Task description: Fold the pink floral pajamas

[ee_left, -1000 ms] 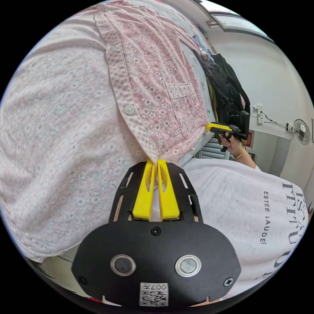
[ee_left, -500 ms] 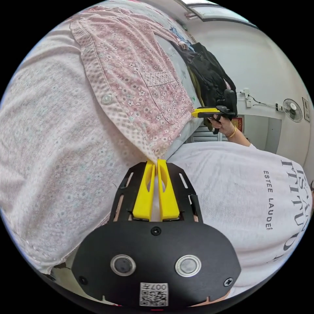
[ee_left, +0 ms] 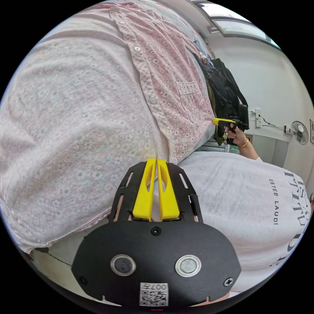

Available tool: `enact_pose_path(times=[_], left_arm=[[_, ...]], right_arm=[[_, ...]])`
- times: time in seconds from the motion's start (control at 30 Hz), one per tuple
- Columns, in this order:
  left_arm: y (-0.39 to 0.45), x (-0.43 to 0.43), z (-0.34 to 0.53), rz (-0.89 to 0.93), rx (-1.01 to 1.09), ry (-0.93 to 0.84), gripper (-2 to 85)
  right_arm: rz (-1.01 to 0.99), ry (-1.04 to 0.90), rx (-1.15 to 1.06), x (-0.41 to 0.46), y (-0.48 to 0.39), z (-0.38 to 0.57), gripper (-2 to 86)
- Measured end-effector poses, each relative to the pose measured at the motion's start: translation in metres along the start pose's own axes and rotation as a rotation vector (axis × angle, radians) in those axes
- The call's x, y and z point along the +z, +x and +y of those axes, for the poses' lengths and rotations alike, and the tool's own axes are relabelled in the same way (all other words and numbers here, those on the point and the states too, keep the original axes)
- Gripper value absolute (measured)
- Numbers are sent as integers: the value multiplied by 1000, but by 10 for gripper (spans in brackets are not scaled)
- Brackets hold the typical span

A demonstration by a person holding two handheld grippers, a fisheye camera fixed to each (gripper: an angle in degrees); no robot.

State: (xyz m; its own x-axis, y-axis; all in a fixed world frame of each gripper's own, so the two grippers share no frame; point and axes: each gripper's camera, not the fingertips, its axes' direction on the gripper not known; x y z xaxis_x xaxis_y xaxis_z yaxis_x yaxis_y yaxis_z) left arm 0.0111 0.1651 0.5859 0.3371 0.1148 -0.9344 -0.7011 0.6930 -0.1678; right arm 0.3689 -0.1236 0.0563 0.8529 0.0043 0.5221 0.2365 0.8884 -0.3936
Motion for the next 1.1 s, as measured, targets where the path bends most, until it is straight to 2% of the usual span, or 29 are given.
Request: enact_pose_path(times=[0.17,0.3,0.4,0.53,0.7,0.87,0.97,1.03,1.1], left_arm=[[8,7,11,-33,4,-18,-8],[14,11,21,-29,-4,-30,-3],[42,12,36,-64,103,-11,33],[87,23,50,-88,284,16,65],[134,52,52,-213,491,-34,68],[162,74,56,-235,598,-71,92],[173,86,62,-304,638,-95,94],[176,95,61,-359,621,-119,80],[176,101,62,-449,588,-111,43]], right_arm=[[187,-102,-37,22,-17,-4,-1],[250,-88,-19,36,-27,-3,8],[370,25,-71,27,-49,14,23],[411,125,-225,28,-89,35,41],[374,26,-484,109,-156,31,64],[444,-89,-542,170,-181,14,38],[385,-82,-503,169,-176,3,10],[277,-92,-440,163,-163,-8,4],[73,-101,-303,154,-134,-26,1]])
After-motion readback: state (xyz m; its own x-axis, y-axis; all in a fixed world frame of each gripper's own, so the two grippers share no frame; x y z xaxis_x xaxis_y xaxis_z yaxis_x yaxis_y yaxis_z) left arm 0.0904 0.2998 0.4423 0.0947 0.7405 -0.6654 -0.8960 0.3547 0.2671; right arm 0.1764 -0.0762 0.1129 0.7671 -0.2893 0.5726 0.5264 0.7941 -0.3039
